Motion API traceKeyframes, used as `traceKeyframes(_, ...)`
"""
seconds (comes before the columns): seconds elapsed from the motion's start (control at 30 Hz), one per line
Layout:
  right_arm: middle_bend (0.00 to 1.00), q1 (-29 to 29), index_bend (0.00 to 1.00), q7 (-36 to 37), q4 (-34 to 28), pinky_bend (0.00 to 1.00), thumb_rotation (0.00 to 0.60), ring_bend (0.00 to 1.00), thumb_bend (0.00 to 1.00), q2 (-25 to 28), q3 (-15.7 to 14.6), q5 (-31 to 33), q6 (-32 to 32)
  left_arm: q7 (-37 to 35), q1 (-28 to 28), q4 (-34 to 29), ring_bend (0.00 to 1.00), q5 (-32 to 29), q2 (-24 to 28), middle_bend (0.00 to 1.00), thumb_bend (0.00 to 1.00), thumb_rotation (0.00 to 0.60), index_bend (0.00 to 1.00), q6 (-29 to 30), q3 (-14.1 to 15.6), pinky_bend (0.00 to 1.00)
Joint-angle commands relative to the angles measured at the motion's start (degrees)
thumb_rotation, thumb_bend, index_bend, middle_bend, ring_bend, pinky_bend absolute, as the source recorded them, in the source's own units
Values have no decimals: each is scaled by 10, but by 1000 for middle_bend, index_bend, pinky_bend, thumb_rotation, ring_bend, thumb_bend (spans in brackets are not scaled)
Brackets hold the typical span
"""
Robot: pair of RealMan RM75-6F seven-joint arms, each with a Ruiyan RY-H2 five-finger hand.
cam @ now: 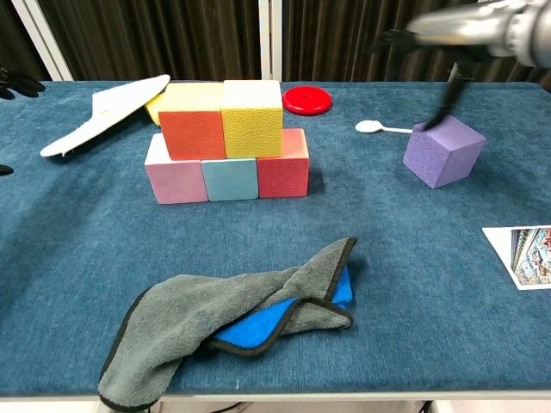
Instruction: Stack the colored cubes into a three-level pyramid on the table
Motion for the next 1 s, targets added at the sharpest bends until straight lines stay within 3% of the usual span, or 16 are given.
traceKeyframes(0.03, 165, -24, 0, -42, -12, 0, 600, 0, 0, 32, -37, -3, 11, -2, 4, -5, 101, 2, 4, 106, 174, 600, 113, 5, 0, 177)
traceKeyframes(0.23, 155, -47, 0, -32, 48, 0, 600, 0, 0, 14, -48, -27, -3, -1, 10, -16, 101, 0, 10, 106, 174, 600, 114, 12, 1, 178)
traceKeyframes(0.43, 145, -54, 19, -1, 128, 0, 600, 0, 5, -36, -32, -72, -29, 6, 11, -28, 100, -4, 13, 105, 174, 600, 113, 16, -2, 177)
traceKeyframes(1.0, 222, -57, 289, 34, 241, 0, 600, 0, 173, -113, -8, -129, -82, 13, 9, -30, 100, -18, 9, 98, 174, 600, 113, 11, -6, 178)
